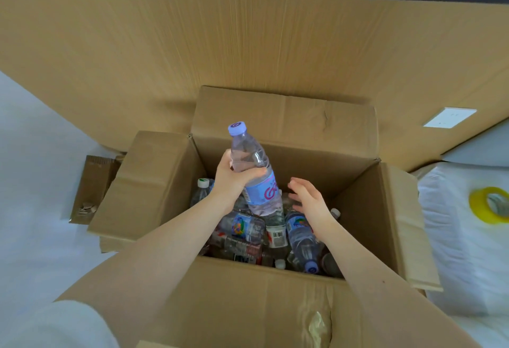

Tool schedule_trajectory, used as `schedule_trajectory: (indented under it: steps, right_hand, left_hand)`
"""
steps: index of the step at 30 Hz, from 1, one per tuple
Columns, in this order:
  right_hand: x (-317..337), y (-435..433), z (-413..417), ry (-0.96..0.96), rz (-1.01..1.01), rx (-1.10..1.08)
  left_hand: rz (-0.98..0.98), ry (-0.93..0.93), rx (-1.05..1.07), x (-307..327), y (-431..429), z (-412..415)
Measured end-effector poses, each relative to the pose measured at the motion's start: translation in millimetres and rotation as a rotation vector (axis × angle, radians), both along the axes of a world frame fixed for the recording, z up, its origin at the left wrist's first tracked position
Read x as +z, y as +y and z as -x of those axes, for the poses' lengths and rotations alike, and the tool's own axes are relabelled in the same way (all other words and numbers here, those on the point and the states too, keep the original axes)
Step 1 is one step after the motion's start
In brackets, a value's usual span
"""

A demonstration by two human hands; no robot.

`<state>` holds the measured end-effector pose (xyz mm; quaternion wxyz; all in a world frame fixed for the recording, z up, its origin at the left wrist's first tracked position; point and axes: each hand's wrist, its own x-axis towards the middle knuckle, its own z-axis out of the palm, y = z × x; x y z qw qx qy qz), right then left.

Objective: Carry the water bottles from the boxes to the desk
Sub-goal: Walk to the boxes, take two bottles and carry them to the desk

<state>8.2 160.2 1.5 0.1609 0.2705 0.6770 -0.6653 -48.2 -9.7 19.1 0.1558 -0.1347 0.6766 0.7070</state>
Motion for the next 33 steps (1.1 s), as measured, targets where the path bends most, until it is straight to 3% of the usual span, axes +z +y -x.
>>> schedule_trajectory:
  steps: [5, 11, 18, 25, 33]
  right_hand:
    - [-24, 23, -8, 0.020, -0.417, 0.323]
    - [-63, 50, -14, -0.156, -0.696, 0.629]
    - [-104, 48, -16, -0.382, -0.779, 0.739]
    - [-136, 33, -17, -0.616, -0.770, 0.737]
    - [-147, 26, -18, -0.641, -0.770, 0.719]
  left_hand:
    - [0.125, -0.074, -0.029, -17, -5, 2]
    - [0.273, -0.144, -0.205, -50, -4, 0]
    - [0.427, -0.252, -0.405, -81, 5, -2]
    - [0.442, -0.337, -0.397, -95, 14, -1]
    - [0.481, -0.366, -0.397, -95, 15, 4]
